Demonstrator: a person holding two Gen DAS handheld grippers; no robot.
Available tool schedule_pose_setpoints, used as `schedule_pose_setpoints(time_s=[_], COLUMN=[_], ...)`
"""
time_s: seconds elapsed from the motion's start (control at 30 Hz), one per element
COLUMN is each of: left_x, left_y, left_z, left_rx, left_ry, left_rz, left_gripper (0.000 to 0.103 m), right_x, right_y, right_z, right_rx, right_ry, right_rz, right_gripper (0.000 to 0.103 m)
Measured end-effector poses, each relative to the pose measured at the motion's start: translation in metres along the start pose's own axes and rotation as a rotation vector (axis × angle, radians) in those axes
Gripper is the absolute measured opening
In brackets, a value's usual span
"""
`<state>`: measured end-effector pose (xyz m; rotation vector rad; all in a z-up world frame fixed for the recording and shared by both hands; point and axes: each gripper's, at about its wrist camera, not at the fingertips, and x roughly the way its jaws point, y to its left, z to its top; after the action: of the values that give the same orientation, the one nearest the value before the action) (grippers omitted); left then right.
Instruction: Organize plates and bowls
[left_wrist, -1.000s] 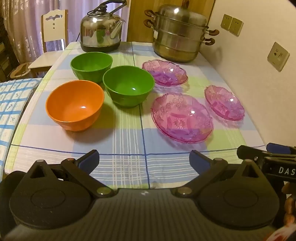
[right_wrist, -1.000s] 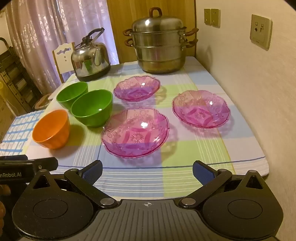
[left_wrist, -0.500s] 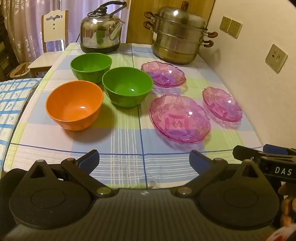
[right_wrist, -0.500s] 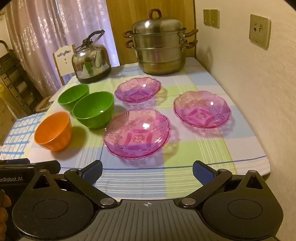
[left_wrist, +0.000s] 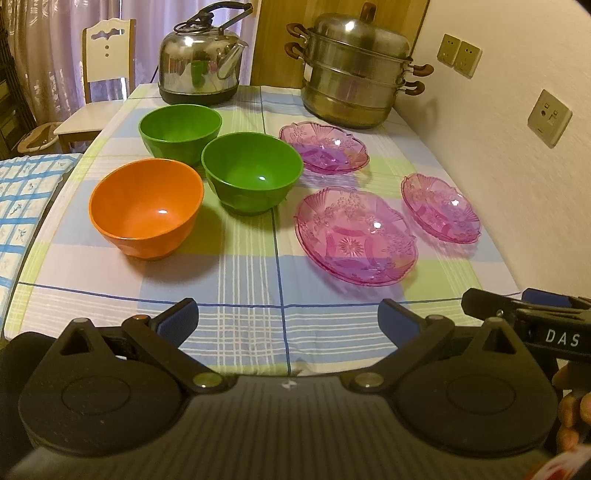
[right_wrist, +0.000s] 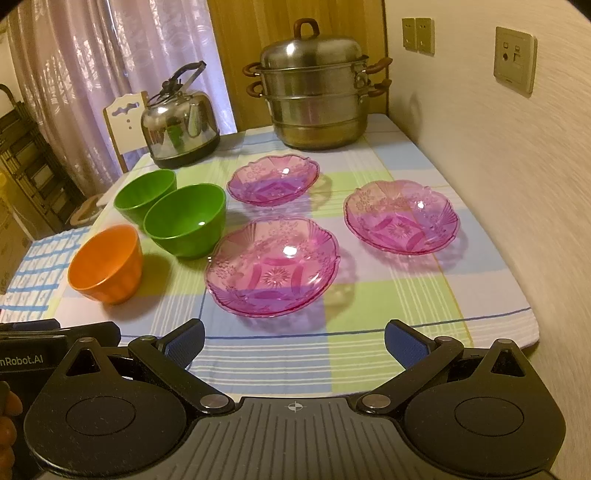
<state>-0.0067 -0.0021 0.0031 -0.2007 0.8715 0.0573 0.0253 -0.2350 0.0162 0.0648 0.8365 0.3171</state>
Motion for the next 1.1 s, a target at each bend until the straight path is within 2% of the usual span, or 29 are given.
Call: schedule_pose_setpoints(time_s=[1.1], left_x=[0.0029], left_y=[0.0004], left_z=[-0.0053], left_rx=[-0.015], left_ry=[0.004], left_rz=[-0.013], left_gripper=[0.103], right_x=[0.0034], right_y=[-0.0004], right_z=[-0.0031], right_rx=[0.016], right_ry=[0.005], right_rz=[0.001], right_gripper=[0.103])
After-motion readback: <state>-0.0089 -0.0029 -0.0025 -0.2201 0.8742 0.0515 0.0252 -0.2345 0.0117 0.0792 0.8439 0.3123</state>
